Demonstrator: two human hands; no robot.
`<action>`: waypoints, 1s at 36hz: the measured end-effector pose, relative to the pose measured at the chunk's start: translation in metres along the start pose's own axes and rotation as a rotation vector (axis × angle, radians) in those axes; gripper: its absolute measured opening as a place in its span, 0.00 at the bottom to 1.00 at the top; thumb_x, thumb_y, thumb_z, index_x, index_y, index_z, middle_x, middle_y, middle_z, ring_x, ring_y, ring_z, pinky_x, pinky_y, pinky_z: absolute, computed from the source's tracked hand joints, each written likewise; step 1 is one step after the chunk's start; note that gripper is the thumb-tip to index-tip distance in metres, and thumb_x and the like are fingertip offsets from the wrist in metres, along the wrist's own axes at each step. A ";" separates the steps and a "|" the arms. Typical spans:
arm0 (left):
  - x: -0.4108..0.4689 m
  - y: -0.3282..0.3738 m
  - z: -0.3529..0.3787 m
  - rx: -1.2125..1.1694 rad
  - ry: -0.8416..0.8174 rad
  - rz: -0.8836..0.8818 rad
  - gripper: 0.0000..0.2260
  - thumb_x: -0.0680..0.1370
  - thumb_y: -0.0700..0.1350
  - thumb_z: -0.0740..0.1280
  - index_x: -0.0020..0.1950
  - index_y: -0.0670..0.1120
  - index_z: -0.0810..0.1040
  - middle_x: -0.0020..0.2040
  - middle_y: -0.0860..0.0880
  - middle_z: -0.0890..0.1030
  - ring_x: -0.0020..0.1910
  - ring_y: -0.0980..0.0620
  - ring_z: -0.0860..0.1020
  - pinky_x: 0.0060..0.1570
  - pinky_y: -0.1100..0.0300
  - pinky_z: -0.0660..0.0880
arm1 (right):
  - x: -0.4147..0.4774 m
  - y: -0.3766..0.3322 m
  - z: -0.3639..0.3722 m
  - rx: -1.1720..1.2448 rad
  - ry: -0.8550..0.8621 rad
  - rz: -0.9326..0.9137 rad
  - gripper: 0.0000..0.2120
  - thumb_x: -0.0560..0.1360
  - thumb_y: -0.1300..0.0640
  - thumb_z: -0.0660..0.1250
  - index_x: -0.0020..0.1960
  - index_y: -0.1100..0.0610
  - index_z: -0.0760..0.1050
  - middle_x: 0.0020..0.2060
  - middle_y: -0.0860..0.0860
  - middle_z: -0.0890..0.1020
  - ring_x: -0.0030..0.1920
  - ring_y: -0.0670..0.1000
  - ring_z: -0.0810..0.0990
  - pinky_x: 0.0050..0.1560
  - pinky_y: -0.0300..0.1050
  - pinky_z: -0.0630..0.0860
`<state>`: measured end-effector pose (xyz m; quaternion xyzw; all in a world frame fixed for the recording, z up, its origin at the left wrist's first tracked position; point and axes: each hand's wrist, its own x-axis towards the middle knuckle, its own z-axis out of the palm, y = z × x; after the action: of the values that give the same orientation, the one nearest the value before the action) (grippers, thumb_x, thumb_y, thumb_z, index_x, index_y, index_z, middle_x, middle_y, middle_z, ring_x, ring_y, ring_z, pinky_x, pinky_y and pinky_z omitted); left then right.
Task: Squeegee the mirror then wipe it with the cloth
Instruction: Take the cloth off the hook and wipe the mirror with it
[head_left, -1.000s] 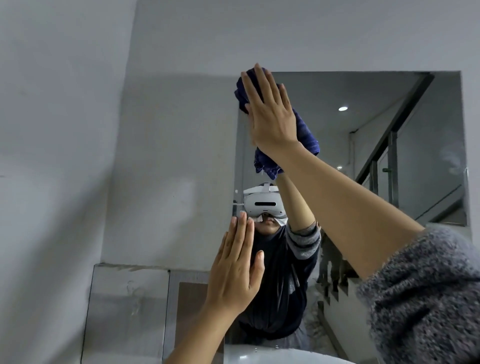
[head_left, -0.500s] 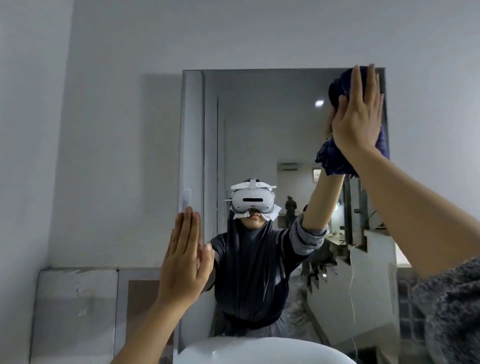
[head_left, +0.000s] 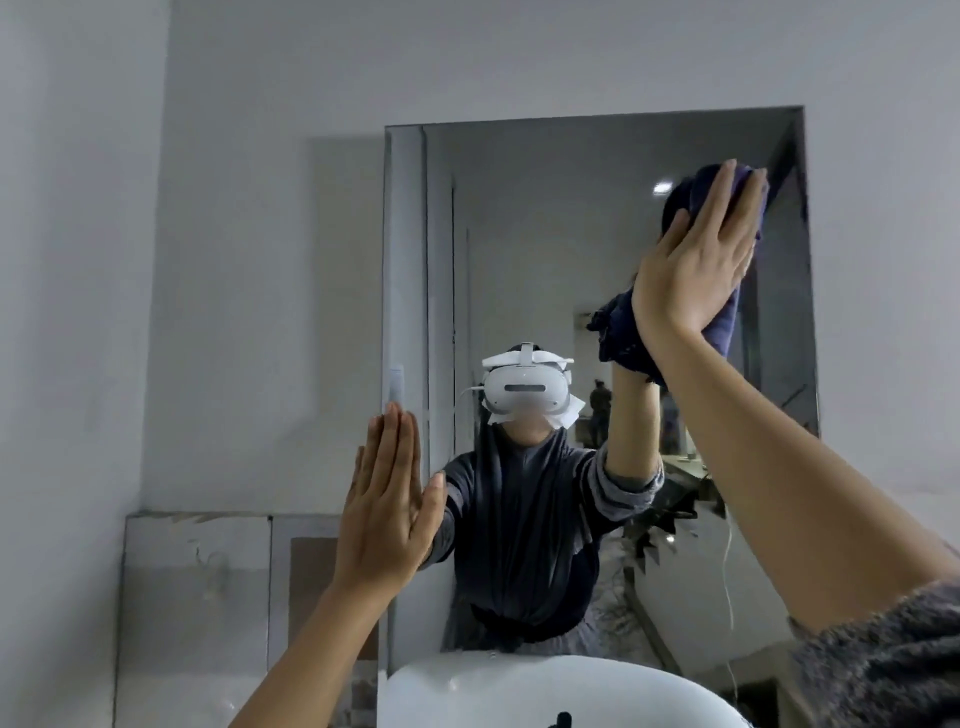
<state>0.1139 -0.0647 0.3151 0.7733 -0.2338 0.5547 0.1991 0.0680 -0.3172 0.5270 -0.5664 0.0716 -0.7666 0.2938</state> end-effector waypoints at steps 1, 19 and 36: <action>-0.002 -0.001 0.000 -0.003 -0.003 -0.015 0.29 0.79 0.54 0.50 0.76 0.45 0.45 0.77 0.46 0.46 0.76 0.49 0.46 0.74 0.55 0.45 | -0.010 -0.010 0.004 0.007 -0.025 -0.034 0.23 0.81 0.54 0.50 0.76 0.53 0.53 0.76 0.54 0.53 0.75 0.53 0.52 0.74 0.50 0.51; -0.031 -0.012 0.003 -0.019 -0.019 -0.075 0.27 0.80 0.56 0.47 0.76 0.46 0.45 0.77 0.47 0.46 0.76 0.53 0.45 0.73 0.62 0.41 | -0.155 -0.111 0.065 0.068 -0.458 -0.924 0.25 0.77 0.62 0.59 0.73 0.54 0.61 0.73 0.54 0.63 0.73 0.55 0.60 0.73 0.53 0.58; -0.032 -0.003 0.003 -0.026 -0.006 -0.103 0.27 0.80 0.55 0.46 0.75 0.48 0.40 0.76 0.48 0.44 0.76 0.54 0.43 0.74 0.59 0.43 | -0.071 0.044 -0.033 -0.023 -0.242 -0.472 0.22 0.81 0.55 0.51 0.74 0.55 0.57 0.75 0.56 0.58 0.74 0.54 0.56 0.75 0.48 0.51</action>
<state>0.1089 -0.0597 0.2839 0.7834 -0.2013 0.5382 0.2367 0.0674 -0.3221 0.4372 -0.6582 -0.0893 -0.7399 0.1068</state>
